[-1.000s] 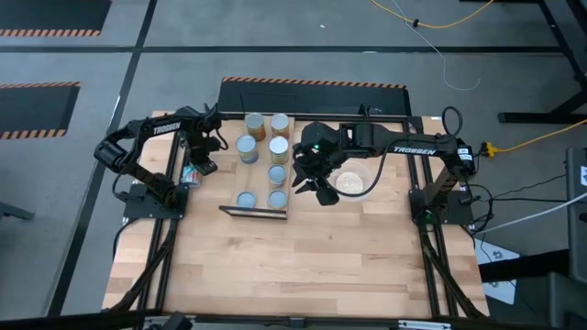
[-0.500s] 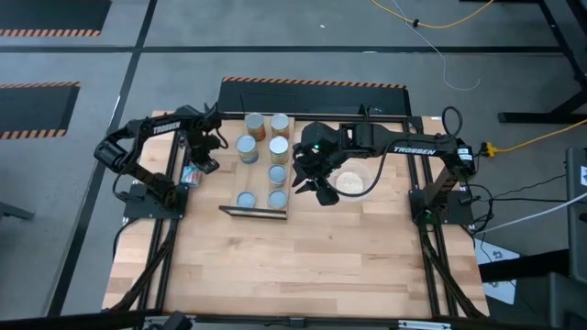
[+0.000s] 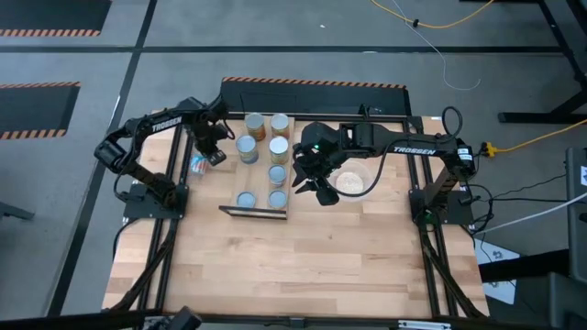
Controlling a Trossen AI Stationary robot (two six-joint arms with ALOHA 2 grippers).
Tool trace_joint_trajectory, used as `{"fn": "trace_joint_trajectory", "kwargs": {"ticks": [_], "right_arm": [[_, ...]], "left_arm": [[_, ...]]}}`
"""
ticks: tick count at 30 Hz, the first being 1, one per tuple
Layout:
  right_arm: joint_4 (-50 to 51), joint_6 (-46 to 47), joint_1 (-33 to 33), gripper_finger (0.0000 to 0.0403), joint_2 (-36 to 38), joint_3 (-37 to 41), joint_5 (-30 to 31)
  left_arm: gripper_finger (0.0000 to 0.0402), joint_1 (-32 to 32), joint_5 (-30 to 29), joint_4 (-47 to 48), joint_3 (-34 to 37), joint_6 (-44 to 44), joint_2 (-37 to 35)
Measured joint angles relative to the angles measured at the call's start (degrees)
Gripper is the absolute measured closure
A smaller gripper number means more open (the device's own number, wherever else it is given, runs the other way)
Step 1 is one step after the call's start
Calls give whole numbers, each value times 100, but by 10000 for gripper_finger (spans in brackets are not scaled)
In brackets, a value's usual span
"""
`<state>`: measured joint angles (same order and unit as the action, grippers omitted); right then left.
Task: Pick and place cans onto a shelf
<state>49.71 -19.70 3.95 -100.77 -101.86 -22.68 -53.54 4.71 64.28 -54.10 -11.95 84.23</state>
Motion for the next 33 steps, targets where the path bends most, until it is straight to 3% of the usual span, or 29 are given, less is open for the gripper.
{"fn": "trace_joint_trajectory", "kwargs": {"ticks": [18, 23, 33], "right_arm": [[98, -54, 0, 304, 0, 2, 2], [108, -70, 0, 304, 0, 2, 2], [118, -72, 0, 304, 0, 2, 2]], "left_arm": [[401, 647, -2066, -2450, -151, 1192, -2], [401, 690, -2104, -2563, -151, 1205, -2], [401, 681, -3038, -2287, -151, 1308, -2]]}}
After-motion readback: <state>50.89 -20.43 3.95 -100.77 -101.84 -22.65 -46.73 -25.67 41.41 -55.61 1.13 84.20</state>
